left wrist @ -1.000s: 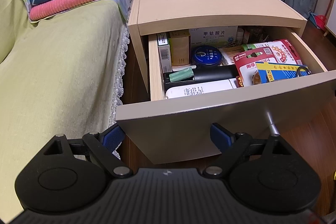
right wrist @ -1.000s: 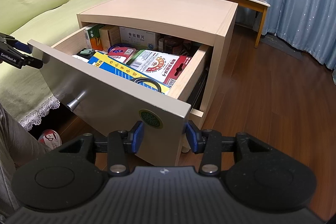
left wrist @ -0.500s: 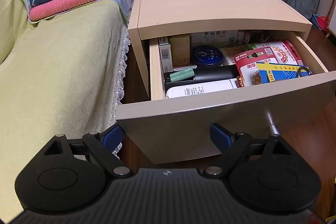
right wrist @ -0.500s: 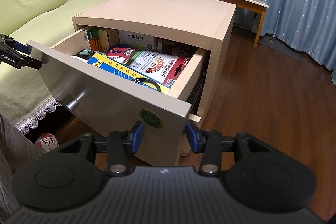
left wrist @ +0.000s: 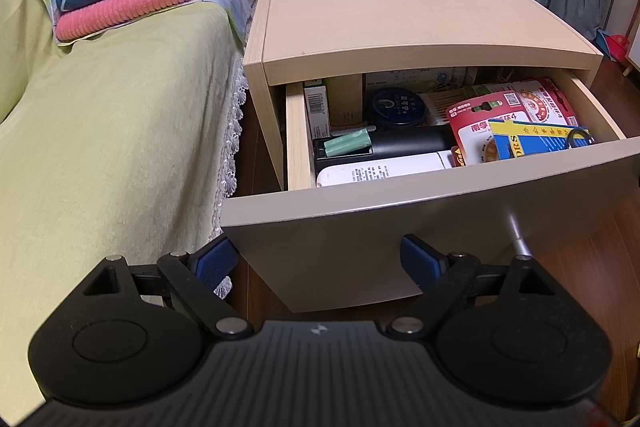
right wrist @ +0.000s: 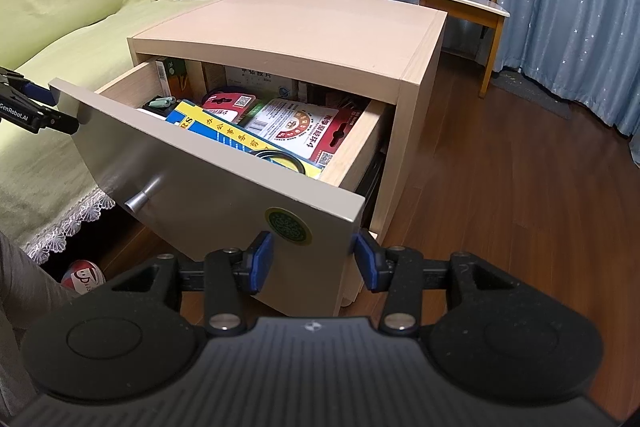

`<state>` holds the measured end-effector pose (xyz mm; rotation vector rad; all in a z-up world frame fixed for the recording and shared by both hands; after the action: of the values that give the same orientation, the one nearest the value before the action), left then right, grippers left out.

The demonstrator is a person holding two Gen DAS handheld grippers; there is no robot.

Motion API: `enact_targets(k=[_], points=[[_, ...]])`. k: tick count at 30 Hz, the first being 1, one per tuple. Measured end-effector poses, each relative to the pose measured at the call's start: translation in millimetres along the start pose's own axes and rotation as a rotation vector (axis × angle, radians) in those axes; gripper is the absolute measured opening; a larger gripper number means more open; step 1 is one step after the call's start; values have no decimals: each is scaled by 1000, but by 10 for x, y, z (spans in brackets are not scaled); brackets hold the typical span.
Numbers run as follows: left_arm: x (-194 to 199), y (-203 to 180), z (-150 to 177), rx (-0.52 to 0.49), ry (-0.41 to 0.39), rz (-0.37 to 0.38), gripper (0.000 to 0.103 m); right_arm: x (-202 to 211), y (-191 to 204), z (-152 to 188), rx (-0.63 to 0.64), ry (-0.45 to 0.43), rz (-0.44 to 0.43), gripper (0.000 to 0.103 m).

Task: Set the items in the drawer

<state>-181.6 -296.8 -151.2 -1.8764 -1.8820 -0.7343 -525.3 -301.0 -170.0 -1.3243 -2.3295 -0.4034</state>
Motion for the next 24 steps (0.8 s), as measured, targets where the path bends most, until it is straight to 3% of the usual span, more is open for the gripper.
enact_targets(k=[24], points=[[5,21,15,4,-10,6,89,-98,-22,-20,2,-16,18,42]])
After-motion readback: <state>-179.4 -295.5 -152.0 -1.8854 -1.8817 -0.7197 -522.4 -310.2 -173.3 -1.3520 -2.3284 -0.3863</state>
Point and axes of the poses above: each gripper's, at about its wrist camera, not at the fingertips, and x roughly against the way its jaws point, y to its left, z to its underside, the point moved 1 cm from there along -x, roughly the way its jaws point, and after that the axes turned 15 degrees about -y, right-handed, at the moved point
